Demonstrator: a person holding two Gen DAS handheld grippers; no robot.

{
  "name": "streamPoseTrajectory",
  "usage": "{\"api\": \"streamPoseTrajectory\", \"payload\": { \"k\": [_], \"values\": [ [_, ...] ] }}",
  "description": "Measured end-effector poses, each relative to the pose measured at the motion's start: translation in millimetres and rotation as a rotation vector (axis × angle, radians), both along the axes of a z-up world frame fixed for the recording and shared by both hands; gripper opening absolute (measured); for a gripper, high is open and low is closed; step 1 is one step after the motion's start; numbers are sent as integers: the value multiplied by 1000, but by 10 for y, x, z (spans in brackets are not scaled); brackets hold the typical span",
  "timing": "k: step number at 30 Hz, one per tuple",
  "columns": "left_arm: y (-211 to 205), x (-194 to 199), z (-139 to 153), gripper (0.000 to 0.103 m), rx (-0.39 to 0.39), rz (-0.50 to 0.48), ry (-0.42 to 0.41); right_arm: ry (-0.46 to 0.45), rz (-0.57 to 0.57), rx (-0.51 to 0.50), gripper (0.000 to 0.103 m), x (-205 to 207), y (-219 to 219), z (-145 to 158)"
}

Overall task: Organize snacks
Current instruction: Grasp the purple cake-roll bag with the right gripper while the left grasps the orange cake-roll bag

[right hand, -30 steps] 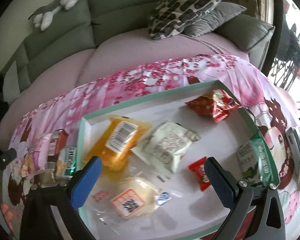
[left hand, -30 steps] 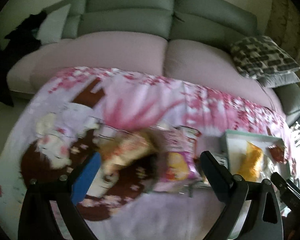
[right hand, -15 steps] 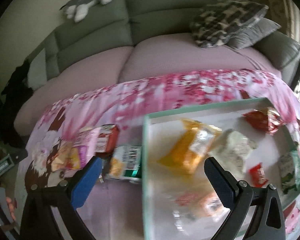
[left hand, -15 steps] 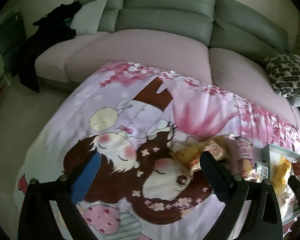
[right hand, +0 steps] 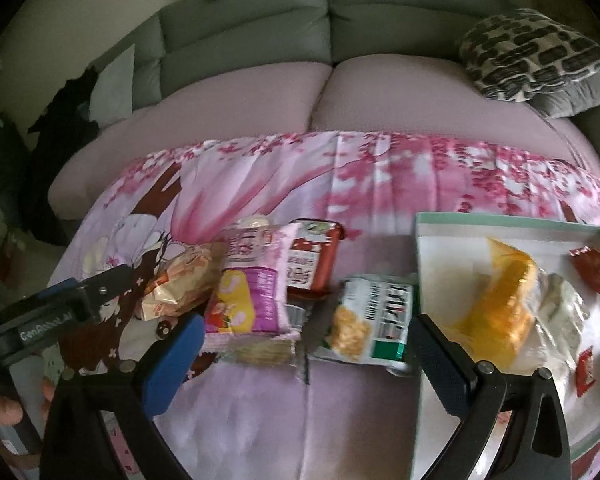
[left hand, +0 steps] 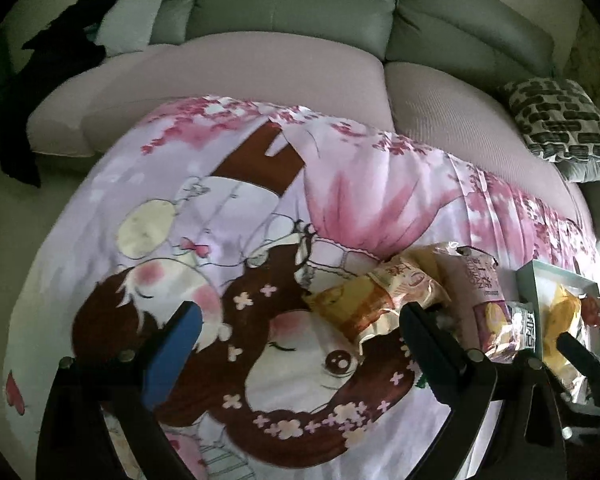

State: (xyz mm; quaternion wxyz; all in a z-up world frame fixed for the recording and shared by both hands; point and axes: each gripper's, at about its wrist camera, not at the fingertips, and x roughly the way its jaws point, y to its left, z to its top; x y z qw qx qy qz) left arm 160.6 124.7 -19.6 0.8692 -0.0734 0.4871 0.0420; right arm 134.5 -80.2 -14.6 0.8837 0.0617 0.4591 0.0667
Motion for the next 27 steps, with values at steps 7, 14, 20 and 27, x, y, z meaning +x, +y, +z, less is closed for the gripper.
{"api": "streamPoseTrajectory", "payload": {
  "k": [7, 14, 20, 27],
  "values": [
    [64, 166, -116, 99, -37, -5, 36, 33, 27, -34, 95, 201, 169, -98],
    [145, 274, -173, 99, -63, -2, 42, 44, 60, -42, 86, 365, 300, -145],
    [72, 355, -213, 99, -78, -42, 52, 68, 84, -47, 69, 416, 371, -232],
    [-71, 397, -224, 99, -86, -103, 62, 72, 81, -19, 56, 397, 304, -247]
  ]
}}
